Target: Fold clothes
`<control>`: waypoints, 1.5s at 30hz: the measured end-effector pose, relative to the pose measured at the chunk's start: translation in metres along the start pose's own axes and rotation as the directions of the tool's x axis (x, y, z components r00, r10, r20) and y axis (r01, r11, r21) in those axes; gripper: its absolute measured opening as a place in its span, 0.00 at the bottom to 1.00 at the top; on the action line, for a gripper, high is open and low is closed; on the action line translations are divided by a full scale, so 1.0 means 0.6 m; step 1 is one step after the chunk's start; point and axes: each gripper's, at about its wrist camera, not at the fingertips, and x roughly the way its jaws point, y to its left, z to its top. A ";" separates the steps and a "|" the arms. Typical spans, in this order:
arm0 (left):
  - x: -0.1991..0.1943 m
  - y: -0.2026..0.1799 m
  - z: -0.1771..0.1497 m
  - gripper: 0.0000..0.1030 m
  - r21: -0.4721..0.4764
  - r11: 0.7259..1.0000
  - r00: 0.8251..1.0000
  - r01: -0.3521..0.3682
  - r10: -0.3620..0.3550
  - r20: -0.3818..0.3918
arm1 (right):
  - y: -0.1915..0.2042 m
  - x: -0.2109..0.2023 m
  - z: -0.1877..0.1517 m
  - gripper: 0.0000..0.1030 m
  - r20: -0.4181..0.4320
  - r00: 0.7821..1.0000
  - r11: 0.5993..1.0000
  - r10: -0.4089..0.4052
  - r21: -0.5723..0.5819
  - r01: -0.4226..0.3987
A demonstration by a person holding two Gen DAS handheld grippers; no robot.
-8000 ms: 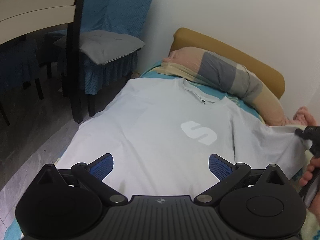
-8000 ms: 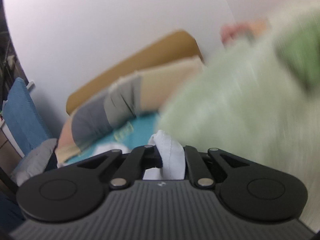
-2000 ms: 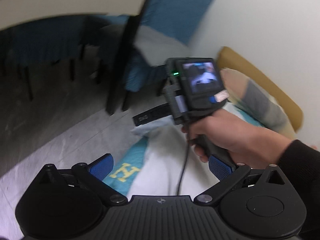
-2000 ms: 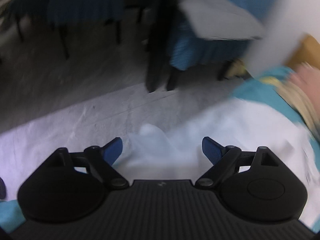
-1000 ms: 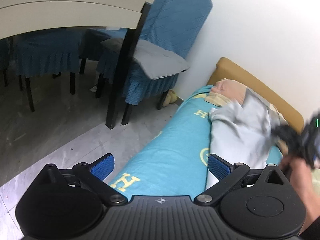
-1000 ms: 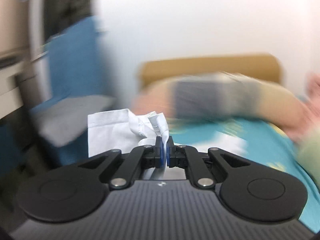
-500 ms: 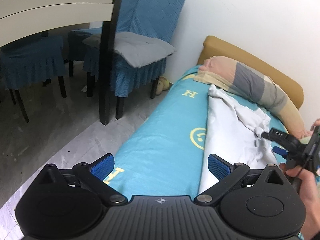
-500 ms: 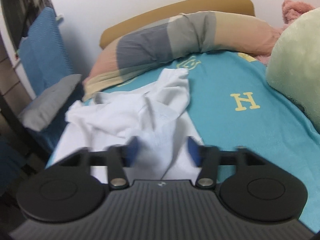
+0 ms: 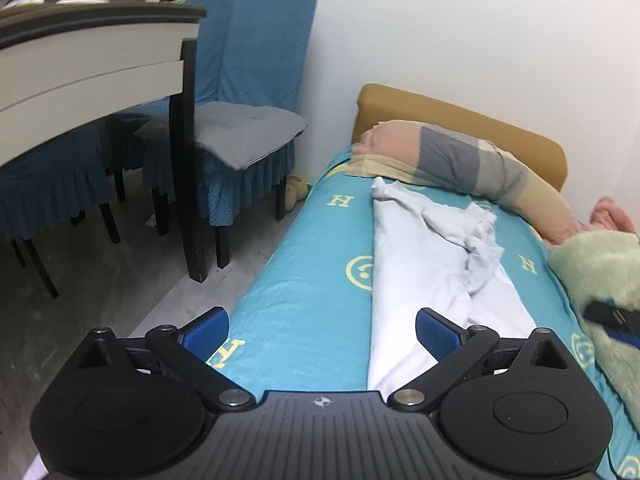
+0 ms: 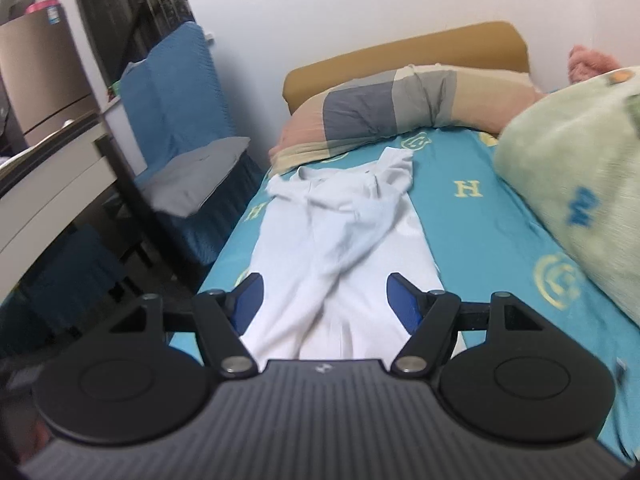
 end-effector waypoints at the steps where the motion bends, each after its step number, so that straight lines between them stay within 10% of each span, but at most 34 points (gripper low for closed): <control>1: -0.008 -0.004 0.000 0.98 0.013 1.000 1.000 0.003 -0.003 0.004 | 0.005 -0.029 -0.010 0.68 0.002 1.000 1.000 0.001 -0.006 -0.001; 10: 0.005 0.008 -0.023 0.97 -0.050 0.999 0.971 -0.001 -0.011 -0.237 | -0.032 -0.145 -0.077 0.68 -0.002 1.000 0.998 -0.001 0.061 0.001; 20: 0.029 0.030 -0.049 0.92 -0.095 0.992 0.894 -0.081 0.030 -0.446 | -0.067 -0.144 -0.080 0.69 -0.013 1.000 0.991 0.023 0.133 -0.021; 25: 0.048 0.028 -0.062 0.88 -0.065 0.991 0.855 -0.120 0.070 -0.514 | -0.080 -0.141 -0.080 0.86 -0.021 0.999 0.984 0.038 0.173 -0.034; 33: 0.072 0.019 -0.084 0.66 0.017 0.984 0.781 -0.180 0.153 -0.606 | -0.099 -0.128 -0.082 0.86 -0.059 0.997 0.970 0.043 0.242 -0.027; 41: 0.057 -0.043 -0.102 0.31 0.250 0.962 0.786 -0.107 0.236 -0.572 | -0.110 -0.106 -0.089 0.86 -0.116 0.992 0.960 0.042 0.279 -0.007; 45: 0.054 -0.072 -0.116 0.30 0.345 0.938 0.773 -0.039 0.247 -0.585 | -0.110 -0.097 -0.091 0.86 -0.139 0.989 0.960 0.044 0.279 -0.004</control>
